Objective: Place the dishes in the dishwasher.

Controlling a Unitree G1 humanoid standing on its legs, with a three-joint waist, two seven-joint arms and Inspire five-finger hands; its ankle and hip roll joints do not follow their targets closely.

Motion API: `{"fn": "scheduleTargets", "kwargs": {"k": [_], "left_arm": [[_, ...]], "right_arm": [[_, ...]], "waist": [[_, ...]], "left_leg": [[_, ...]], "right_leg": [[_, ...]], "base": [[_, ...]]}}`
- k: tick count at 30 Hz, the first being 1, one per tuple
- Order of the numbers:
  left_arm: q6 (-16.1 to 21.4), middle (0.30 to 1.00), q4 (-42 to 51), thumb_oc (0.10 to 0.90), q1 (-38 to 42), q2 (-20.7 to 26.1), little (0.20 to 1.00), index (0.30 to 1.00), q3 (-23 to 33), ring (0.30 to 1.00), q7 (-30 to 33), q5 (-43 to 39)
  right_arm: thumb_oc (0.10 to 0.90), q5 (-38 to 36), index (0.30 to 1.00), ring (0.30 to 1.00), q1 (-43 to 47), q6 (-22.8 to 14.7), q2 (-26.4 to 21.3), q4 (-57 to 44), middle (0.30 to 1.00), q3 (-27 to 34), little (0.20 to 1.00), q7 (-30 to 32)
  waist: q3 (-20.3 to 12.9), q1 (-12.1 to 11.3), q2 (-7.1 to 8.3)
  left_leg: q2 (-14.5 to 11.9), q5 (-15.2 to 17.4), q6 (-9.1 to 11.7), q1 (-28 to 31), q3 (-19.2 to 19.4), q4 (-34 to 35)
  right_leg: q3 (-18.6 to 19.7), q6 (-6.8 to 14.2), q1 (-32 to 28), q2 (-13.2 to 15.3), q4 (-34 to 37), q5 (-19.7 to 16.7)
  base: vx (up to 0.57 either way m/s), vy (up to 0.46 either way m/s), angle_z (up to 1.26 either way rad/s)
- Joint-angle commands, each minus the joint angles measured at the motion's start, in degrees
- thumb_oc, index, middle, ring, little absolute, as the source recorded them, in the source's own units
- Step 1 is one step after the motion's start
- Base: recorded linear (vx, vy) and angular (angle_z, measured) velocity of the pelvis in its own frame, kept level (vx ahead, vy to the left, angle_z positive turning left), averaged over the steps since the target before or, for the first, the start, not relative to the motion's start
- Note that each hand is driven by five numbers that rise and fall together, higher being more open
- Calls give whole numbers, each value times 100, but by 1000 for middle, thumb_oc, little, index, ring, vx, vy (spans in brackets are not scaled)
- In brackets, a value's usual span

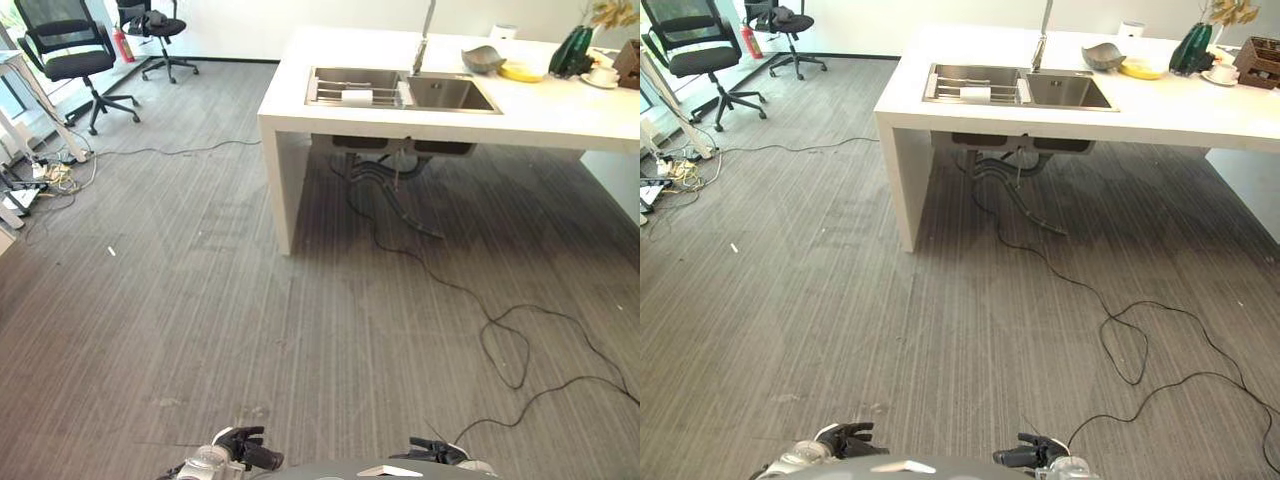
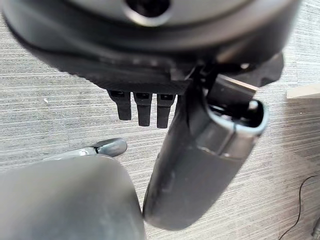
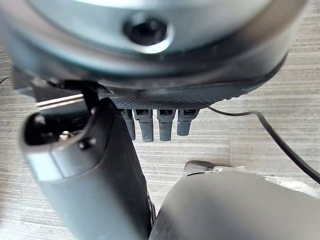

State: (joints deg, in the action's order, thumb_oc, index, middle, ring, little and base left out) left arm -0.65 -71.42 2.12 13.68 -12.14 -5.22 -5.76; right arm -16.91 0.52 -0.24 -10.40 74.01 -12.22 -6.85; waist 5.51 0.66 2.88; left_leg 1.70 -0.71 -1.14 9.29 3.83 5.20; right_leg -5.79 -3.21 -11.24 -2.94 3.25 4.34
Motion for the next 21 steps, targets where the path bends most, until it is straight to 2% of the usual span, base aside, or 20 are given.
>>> {"fn": "scheduleTargets", "kwargs": {"k": [1,9,12,13,14,15,16,18,19,20,21], "left_arm": [[41,900,-451,800,338,-214,900,900,-17,900,32,288],[36,900,-536,800,279,-152,900,900,107,900,67,334],[37,900,-561,800,313,-127,900,900,257,900,117,77],[36,900,-584,800,335,-113,900,900,376,900,148,-112],[33,900,-584,800,384,-119,900,900,590,900,144,-632],[32,900,-584,800,387,-118,900,900,590,900,143,-635],[65,900,-553,800,417,-131,900,900,715,900,196,-971],[91,900,-416,800,586,-204,900,900,749,900,226,-1485],[138,900,-329,800,633,-233,900,900,776,900,241,-1740],[169,900,-344,800,709,-244,900,900,802,900,337,-2014],[169,900,-344,800,709,-244,900,900,802,900,337,-2014]], "right_arm": [[800,88,900,900,136,-70,-100,99,900,-16,900,11],[800,-295,900,900,62,-33,-50,164,900,105,900,-126],[800,-465,900,900,90,-35,-75,222,900,169,900,-131],[800,-528,900,900,130,-25,-93,245,900,191,900,-132],[800,-625,900,900,208,-38,-146,247,900,209,900,-111],[800,-626,900,900,212,-38,-145,249,900,209,900,-111],[800,-658,900,900,208,-30,-160,262,900,219,900,-114],[800,-725,900,900,223,-13,-208,234,900,230,900,-86],[800,-741,900,900,215,-14,-244,237,900,221,900,-60],[800,-780,900,900,250,29,-303,281,900,238,900,-44],[800,-780,900,900,250,29,-303,281,900,238,900,-44]], "waist": [[-184,1,-59],[-172,45,-79],[-123,49,-75],[-74,40,-36],[70,-4,59],[66,-1,55],[154,-41,132],[383,-137,282],[497,-245,365],[567,-321,382],[567,-321,382]], "left_leg": [[-182,401,305,78,155,-20],[-231,411,320,131,181,-20],[-295,430,344,119,239,-171],[-330,555,365,-69,279,-606],[-336,621,467,-480,341,-1469],[-345,643,470,-512,337,-1514],[-394,508,556,-813,353,-2224],[-512,-28,778,-1447,373,-3669],[-419,-121,792,-1720,312,-4136],[-455,-137,757,-2260,482,-4172],[-455,-137,757,-2260,482,-4172]], "right_leg": [[193,751,218,298,121,-156],[257,694,234,222,51,-76],[298,654,325,196,-117,4],[331,618,392,206,-241,42],[406,551,474,218,-412,76],[403,549,488,213,-421,79],[430,498,458,226,-470,105],[433,381,351,279,-522,149],[452,342,279,347,-509,168],[418,328,112,388,-429,262],[418,328,112,388,-429,262]], "base": [[39,-48,-4],[30,-48,-5],[25,-74,-4],[-7,-149,-13],[-20,-119,-18],[3,-155,-26],[38,-169,-25],[60,-230,-2],[134,-163,16],[116,-94,11],[201,-28,-9]]}}
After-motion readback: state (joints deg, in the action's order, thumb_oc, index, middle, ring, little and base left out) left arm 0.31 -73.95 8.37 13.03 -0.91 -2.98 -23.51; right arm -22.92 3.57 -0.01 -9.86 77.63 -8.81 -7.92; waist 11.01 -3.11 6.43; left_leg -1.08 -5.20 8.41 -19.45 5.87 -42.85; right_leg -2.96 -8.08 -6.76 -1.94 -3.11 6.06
